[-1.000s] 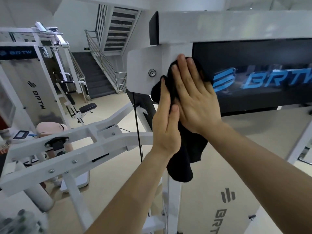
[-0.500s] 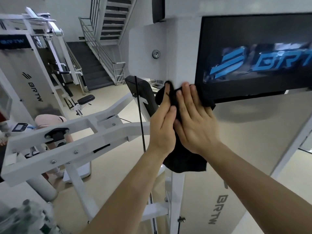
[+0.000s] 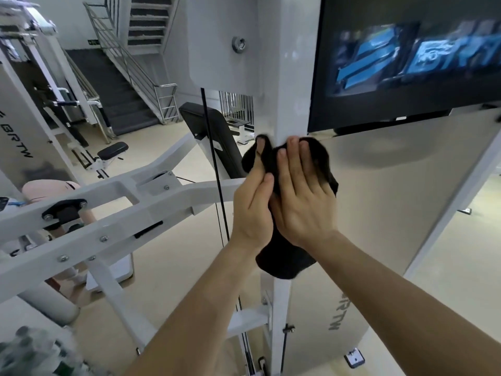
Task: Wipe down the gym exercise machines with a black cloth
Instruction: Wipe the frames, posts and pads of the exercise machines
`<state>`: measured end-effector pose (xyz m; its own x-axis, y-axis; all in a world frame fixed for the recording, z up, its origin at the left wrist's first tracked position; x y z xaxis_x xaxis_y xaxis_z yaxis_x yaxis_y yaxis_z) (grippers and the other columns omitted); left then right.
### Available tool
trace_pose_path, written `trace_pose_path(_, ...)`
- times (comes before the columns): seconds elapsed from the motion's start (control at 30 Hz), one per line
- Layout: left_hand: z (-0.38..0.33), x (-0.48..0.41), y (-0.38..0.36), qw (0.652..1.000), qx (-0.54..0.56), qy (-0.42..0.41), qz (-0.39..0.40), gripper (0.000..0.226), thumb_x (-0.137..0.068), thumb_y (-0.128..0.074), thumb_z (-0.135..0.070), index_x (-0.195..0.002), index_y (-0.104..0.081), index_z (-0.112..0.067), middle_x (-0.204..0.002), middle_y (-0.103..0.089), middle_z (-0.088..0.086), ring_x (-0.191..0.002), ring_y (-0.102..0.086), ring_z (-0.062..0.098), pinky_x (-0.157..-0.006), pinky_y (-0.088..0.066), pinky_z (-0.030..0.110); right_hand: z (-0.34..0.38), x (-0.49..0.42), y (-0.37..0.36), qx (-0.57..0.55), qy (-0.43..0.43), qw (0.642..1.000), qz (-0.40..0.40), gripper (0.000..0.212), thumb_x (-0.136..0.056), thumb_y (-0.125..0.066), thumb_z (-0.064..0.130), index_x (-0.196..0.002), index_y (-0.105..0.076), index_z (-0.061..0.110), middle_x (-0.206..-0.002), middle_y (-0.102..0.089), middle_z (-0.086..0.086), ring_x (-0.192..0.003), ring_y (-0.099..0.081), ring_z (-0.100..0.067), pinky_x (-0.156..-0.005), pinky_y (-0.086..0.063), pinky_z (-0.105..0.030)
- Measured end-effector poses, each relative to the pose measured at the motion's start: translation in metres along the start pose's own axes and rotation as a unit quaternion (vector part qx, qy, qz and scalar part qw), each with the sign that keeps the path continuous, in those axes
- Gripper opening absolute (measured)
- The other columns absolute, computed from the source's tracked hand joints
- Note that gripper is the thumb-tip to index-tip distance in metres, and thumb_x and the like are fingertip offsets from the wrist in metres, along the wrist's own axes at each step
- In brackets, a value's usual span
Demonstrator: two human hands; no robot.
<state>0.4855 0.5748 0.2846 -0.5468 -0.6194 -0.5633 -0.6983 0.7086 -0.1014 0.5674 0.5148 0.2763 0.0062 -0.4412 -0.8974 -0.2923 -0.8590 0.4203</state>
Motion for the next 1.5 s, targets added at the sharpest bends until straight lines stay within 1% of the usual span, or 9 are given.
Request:
trace_pose_path(0.13, 0.006, -0.006, 0.001, 1.0, -0.001, 0.003, 0.001, 0.054, -0.1, -0.032, -0.01, -0.154, -0.028, -0.001, -0.159, -0.036, 0.009, -0.149, -0.029, 0.015, -0.125, -0.018, 0.047, 0.001, 0.0, -0.005, -0.029, -0.004, 0.999, -0.02, 0.064, -0.1, -0.046, 0.025, -0.151, -0.019, -0.003, -0.159, -0.013, -0.019, -0.152, -0.003, -0.028, -0.124, -0.012, -0.042)
trace_pose_path(0.33, 0.046, 0.032, 0.015, 0.997, -0.068, 0.044, 0.015, 0.053, -0.101, -0.033, -0.011, -0.153, -0.032, -0.005, -0.157, -0.04, 0.007, -0.148, -0.032, 0.02, -0.122, -0.022, 0.052, -0.006, 0.049, -0.028, -0.025, 0.037, 0.999, 0.013, 0.073, -0.101, -0.038, 0.034, -0.157, -0.001, 0.008, -0.164, 0.001, -0.01, -0.153, -0.001, -0.027, -0.124, -0.008, -0.035)
trace_pose_path(0.5, 0.034, -0.005, 0.006, 0.997, -0.068, -0.037, -0.015, 0.055, -0.101, -0.032, -0.003, -0.155, -0.025, -0.003, -0.158, -0.038, 0.009, -0.147, -0.034, 0.017, -0.123, -0.024, 0.045, -0.013, 0.03, -0.028, -0.037, 0.047, 0.998, -0.037, 0.067, -0.101, -0.035, 0.034, -0.156, -0.008, 0.006, -0.163, -0.002, -0.01, -0.153, 0.001, -0.024, -0.123, -0.006, -0.035)
trace_pose_path(0.73, 0.107, 0.024, 0.002, 0.998, 0.028, -0.053, -0.028, 0.052, -0.105, -0.026, -0.013, -0.156, -0.023, -0.003, -0.161, -0.031, 0.01, -0.15, -0.027, 0.016, -0.125, -0.019, 0.039, -0.002, 0.063, -0.053, -0.079, 0.023, 0.993, -0.083, 0.066, -0.098, -0.036, 0.03, -0.151, -0.016, -0.002, -0.158, -0.012, -0.019, -0.149, -0.019, -0.037, -0.114, -0.035, -0.045)
trace_pose_path(0.83, 0.134, 0.039, 0.001, 0.997, 0.034, -0.069, -0.029, 0.055, -0.106, -0.023, -0.021, -0.158, -0.015, -0.005, -0.164, -0.024, 0.006, -0.15, -0.023, 0.01, -0.124, -0.018, 0.03, 0.001, 0.089, -0.062, -0.073, 0.016, 0.992, -0.098, 0.066, -0.097, -0.036, 0.029, -0.151, -0.019, -0.004, -0.158, -0.021, -0.026, -0.149, -0.02, -0.037, -0.12, -0.022, -0.034)
trace_pose_path(1.0, 0.175, 0.059, -0.002, 0.991, 0.041, -0.13, -0.014, 0.058, -0.106, -0.02, -0.028, -0.159, -0.009, -0.008, -0.167, -0.014, 0.004, -0.153, -0.013, 0.013, -0.127, -0.008, 0.043, 0.001, 0.121, -0.075, -0.05, 0.007, 0.991, -0.126, 0.063, -0.098, -0.035, 0.027, -0.152, -0.024, -0.002, -0.159, -0.022, -0.025, -0.151, -0.017, -0.031, -0.119, -0.004, -0.025)
trace_pose_path(1.2, 0.23, 0.083, 0.002, 0.984, 0.053, -0.17, 0.024, 0.064, -0.104, -0.029, -0.04, -0.159, -0.015, -0.01, -0.165, -0.02, 0.008, -0.153, -0.016, 0.02, -0.126, -0.009, 0.048, -0.001, 0.191, -0.109, -0.067, 0.019, 0.99, -0.119, 0.064, -0.1, -0.035, 0.029, -0.155, -0.019, 0.002, -0.163, -0.015, -0.02, -0.15, -0.001, -0.015, -0.118, -0.012, -0.024)
trace_pose_path(1.3, 0.251, 0.096, 0.005, 0.983, 0.033, -0.179, 0.012, 0.064, -0.103, -0.029, -0.041, -0.158, -0.018, -0.011, -0.164, -0.024, 0.006, -0.152, -0.019, 0.017, -0.126, -0.011, 0.045, 0.003, 0.213, -0.119, -0.071, 0.002, 0.989, -0.129, 0.065, -0.1, -0.035, 0.032, -0.156, -0.018, 0.005, -0.164, -0.013, -0.016, -0.152, -0.007, -0.016, -0.116, -0.019, -0.026)
trace_pose_path(1.5, 0.196, 0.069, 0.008, 0.985, 0.025, -0.165, -0.05, 0.055, -0.106, -0.032, -0.042, -0.15, -0.042, -0.011, -0.148, -0.052, 0.005, -0.137, -0.047, 0.012, -0.12, -0.031, 0.035, 0.012, 0.166, -0.095, -0.027, -0.009, 0.98, -0.195, 0.06, -0.102, -0.029, 0.029, -0.157, -0.019, 0.01, -0.165, -0.017, -0.007, -0.152, -0.014, -0.02, -0.123, -0.01, -0.031)
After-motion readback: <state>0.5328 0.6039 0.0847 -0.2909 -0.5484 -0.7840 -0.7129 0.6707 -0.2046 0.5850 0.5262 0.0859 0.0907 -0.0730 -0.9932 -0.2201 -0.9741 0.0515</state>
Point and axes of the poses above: each hand's wrist, its own x-axis away from the middle knuckle, its own y-axis out of the back of the hand, z = x × y, the point moved 3 cm from there along -x, towards the middle knuckle
